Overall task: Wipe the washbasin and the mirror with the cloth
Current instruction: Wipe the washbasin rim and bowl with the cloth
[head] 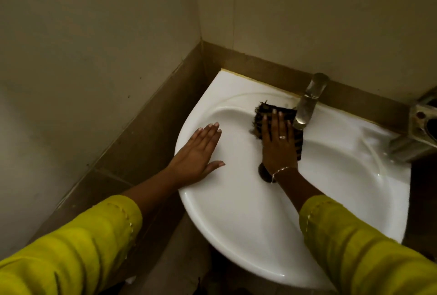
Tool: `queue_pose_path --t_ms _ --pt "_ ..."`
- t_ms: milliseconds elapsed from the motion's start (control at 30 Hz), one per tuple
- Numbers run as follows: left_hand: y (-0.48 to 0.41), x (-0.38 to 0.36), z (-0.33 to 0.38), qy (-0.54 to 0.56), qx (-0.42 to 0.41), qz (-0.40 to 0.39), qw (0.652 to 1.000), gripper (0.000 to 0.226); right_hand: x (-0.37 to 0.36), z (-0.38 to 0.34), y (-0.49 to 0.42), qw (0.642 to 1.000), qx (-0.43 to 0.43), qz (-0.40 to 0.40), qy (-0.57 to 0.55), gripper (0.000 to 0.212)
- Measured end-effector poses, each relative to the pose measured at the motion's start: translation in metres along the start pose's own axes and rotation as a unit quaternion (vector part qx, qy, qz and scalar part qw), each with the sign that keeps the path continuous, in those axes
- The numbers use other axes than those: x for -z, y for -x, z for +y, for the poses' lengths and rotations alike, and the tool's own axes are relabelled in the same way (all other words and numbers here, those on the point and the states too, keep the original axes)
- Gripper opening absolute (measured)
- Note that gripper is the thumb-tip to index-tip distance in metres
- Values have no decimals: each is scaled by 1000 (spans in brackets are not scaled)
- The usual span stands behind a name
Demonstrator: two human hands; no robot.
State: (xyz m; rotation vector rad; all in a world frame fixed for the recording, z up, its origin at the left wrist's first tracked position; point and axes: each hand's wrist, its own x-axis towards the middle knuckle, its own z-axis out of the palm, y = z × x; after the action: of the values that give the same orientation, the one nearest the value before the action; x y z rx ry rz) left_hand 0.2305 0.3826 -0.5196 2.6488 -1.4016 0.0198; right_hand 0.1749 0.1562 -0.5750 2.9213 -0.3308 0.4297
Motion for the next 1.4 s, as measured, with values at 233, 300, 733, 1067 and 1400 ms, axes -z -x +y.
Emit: queue_pose_path --t_ms 233,300,733,1067,1400 --pt "13 10 -6 16 48 8 999 80 6 -47 -48 997 58 -28 -41 74" --pt "17 12 -7 15 51 9 999 81 4 -64 -54 992 101 -39 -60 80" --pt "20 18 -22 63 61 29 996 84 23 -125 -55 917 25 -136 -374 70" --pt "18 29 -16 66 35 1 997 78 60 -143 -8 794 -49 -419 -437 56" --pt "31 24 7 53 -4 -66 996 94 90 -140 52 808 97 -392 -428 50"
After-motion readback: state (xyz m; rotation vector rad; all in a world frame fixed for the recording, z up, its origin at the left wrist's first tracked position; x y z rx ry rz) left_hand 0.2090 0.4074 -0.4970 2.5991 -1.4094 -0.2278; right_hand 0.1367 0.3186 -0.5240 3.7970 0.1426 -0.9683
